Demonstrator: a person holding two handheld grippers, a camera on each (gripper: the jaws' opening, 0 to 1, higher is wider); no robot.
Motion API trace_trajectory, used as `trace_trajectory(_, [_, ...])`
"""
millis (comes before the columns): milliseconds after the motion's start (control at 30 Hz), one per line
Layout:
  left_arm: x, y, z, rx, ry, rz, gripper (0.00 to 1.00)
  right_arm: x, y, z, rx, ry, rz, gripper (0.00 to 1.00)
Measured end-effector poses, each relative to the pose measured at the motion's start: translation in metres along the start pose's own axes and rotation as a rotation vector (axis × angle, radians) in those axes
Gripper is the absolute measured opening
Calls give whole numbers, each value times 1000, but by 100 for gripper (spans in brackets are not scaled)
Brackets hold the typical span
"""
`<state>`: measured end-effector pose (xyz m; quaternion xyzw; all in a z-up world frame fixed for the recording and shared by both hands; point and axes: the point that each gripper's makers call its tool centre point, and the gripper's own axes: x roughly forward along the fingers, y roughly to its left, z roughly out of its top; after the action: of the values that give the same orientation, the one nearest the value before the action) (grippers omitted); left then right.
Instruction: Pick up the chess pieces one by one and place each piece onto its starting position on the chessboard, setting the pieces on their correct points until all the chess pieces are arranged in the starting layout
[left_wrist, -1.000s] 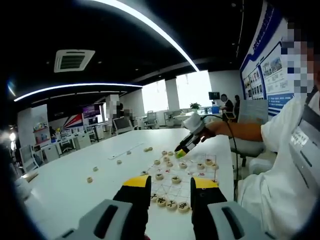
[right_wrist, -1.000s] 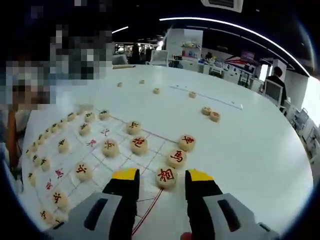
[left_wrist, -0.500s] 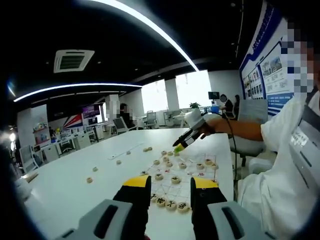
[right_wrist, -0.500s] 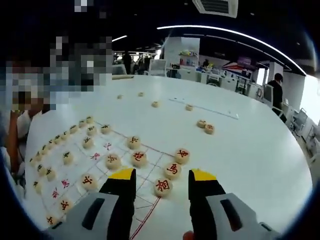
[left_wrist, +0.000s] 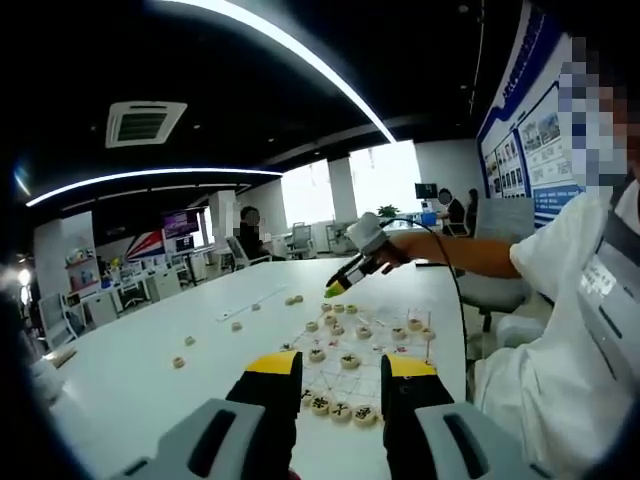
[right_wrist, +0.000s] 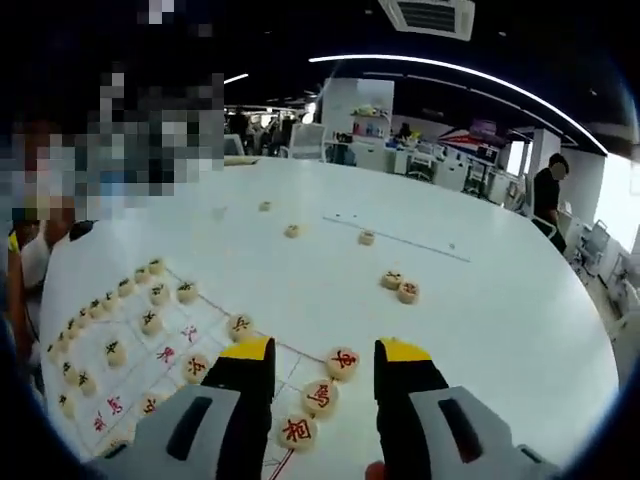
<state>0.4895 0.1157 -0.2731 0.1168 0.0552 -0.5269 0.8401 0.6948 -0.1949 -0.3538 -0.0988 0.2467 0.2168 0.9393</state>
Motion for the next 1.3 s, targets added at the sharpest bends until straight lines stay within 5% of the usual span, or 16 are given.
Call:
trace_trajectory(233, [-1, 0, 0, 2, 0, -2, 33, 27, -23, 3, 115, -10, -31, 38])
trace_trajectory(600, [-3, 1, 1, 1, -3, 2, 33, 72, -67, 1, 136, 35, -123, 37])
trace_trajectory(933, [-3, 1, 1, 2, -4, -1, 33, 97, -79, 17, 70, 14, -135, 37])
trace_trajectory(1167, [-3, 2, 0, -2, -3, 2, 33, 124, -78, 14, -28, 94, -121, 37])
trace_trajectory(1233, [-4, 3, -1, -3, -1, 5, 33, 129, -78, 15, -34, 98, -130, 34])
trace_trajectory(1300, [-4, 4, 0, -4, -2, 5, 33, 131, -78, 15, -21, 109, -129, 21])
